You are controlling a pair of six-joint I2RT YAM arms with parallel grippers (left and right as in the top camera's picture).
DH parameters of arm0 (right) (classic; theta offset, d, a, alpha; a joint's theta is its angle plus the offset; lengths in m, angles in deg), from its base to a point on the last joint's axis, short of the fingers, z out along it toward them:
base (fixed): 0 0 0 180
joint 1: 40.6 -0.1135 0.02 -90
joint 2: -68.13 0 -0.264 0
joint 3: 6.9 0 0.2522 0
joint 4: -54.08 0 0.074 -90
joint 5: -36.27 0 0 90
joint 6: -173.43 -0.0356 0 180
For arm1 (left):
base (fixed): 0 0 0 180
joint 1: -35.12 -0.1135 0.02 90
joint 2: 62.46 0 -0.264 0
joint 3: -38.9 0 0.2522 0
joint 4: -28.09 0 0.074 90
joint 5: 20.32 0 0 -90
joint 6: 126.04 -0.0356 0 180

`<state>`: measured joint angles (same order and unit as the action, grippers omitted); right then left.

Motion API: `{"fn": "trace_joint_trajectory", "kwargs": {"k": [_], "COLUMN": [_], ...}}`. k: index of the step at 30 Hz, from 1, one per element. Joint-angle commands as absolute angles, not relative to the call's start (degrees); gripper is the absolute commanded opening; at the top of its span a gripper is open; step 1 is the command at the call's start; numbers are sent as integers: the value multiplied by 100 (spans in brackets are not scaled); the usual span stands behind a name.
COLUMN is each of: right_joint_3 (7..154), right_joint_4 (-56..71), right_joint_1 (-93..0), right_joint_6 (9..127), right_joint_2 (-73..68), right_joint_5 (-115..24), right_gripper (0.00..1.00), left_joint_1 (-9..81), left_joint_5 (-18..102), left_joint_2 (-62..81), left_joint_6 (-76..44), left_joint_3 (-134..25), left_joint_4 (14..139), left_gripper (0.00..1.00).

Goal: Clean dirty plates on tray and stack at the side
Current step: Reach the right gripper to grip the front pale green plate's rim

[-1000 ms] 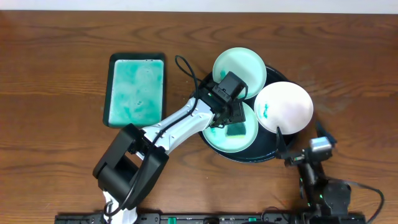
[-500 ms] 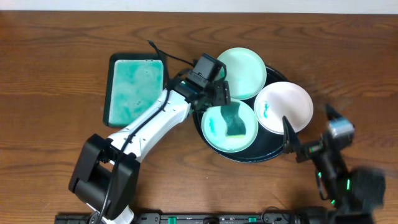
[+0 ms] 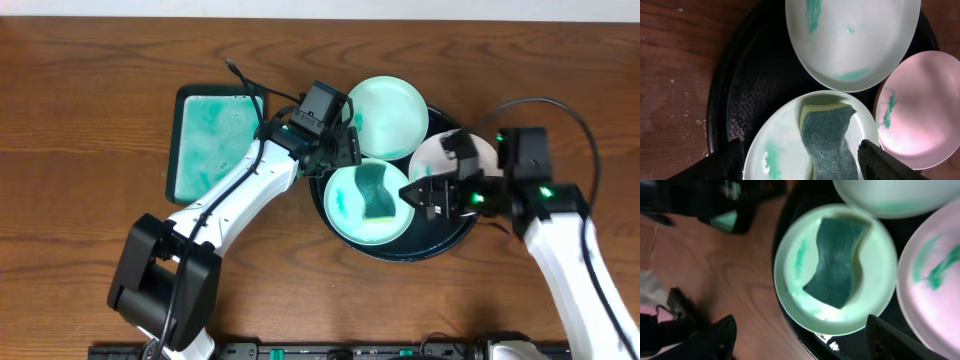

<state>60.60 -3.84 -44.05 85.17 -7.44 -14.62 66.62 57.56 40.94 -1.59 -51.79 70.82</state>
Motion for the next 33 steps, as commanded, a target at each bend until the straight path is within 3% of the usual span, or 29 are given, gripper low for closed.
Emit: {"fn": "trace_joint_trajectory", "kwargs": {"k": [1, 5, 11, 18, 28, 33], "right_joint_3": [6152, 6152, 6152, 6152, 6150, 6150], "right_joint_4": [-235, 248, 377, -506, -609, -454], "right_joint_1": [-4372, -4435, -4542, -4630, -4975, -5115], "right_joint_6": [8460, 8427, 7676, 7617, 7549, 7361], "right_joint_2": [-1232, -1730, -2119, -2229, -2349, -2685], "right_joint_5": [-1425, -2152, -2439, -3140, -2990, -3720], "right_gripper": [71, 54, 46, 55, 54, 55], "left_joint_1": [6629, 6629, 6629, 6629, 6629, 6629], "left_joint_5": [5723, 5723, 5723, 5723, 5723, 5723], "left_joint_2": [4083, 4083, 4083, 4083, 4083, 4083], "left_joint_6": [-220, -220, -220, -218, -218, -218], "left_joint_3": [-5170, -5170, -5170, -5170, -5170, -5170], "left_joint_4": [7108, 7110, 7132, 7126, 7108, 7113], "left_gripper": [74, 74, 74, 74, 74, 74]}}
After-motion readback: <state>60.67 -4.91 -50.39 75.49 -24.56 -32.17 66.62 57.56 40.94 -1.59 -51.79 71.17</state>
